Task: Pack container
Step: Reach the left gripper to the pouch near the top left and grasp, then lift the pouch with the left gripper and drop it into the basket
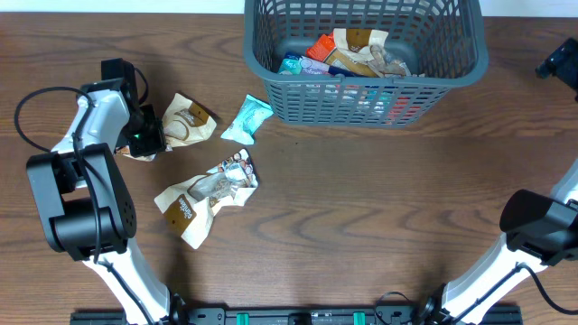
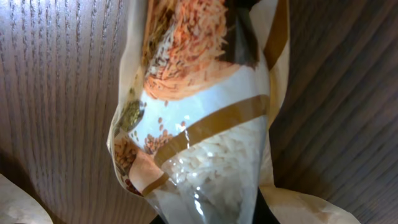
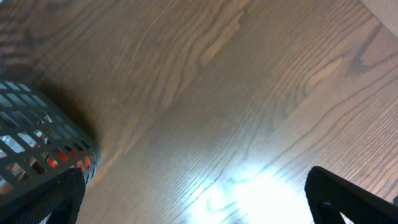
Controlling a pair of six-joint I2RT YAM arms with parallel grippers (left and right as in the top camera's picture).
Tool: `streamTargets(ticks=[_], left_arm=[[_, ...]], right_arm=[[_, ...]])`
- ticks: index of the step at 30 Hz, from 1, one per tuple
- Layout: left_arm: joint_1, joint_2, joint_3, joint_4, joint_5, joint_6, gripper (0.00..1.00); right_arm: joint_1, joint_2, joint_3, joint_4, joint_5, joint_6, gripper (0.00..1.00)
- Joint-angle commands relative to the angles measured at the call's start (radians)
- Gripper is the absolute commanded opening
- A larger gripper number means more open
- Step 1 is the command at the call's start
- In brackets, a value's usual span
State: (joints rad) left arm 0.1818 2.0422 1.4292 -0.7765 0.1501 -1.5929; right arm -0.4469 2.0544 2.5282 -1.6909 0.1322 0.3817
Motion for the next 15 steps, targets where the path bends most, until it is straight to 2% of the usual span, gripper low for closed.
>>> streamTargets(ticks=[1, 6, 8, 9, 11, 15], left_arm=[[0.003, 0.058, -0.005, -0.013, -0.013, 0.045, 0.06], [0.003, 0.056, -0.004, 0.005, 0.0, 0.206, 0.07], [0.003, 0.056, -0.001, 0.01, 0.026, 0.262, 0.17], [0.003, 0.056, 0.002, 0.016, 0.042, 0.291, 0.29], [0.003, 0.055, 0.013, 0.028, 0.076, 0.363, 0.4], [0.003, 0.035, 0.044, 0.054, 0.171, 0.524, 0.42]], right_arm=[[-0.004, -0.001, -0.006, -0.004, 0.018, -0.012, 0.99], [-0.004, -0.001, -0.006, -0.004, 0.018, -0.013, 0.99], [-0.004, -0.001, -0.006, -0.004, 0.018, -0.012, 0.99], [-0.004, -0.001, -0.006, -0.004, 0.018, -0.013, 0.99], [-0.004, -0.001, -0.006, -0.004, 0.018, -0.012, 0.99], [-0.004, -0.001, -0.006, -0.004, 0.018, -0.012, 0.99]])
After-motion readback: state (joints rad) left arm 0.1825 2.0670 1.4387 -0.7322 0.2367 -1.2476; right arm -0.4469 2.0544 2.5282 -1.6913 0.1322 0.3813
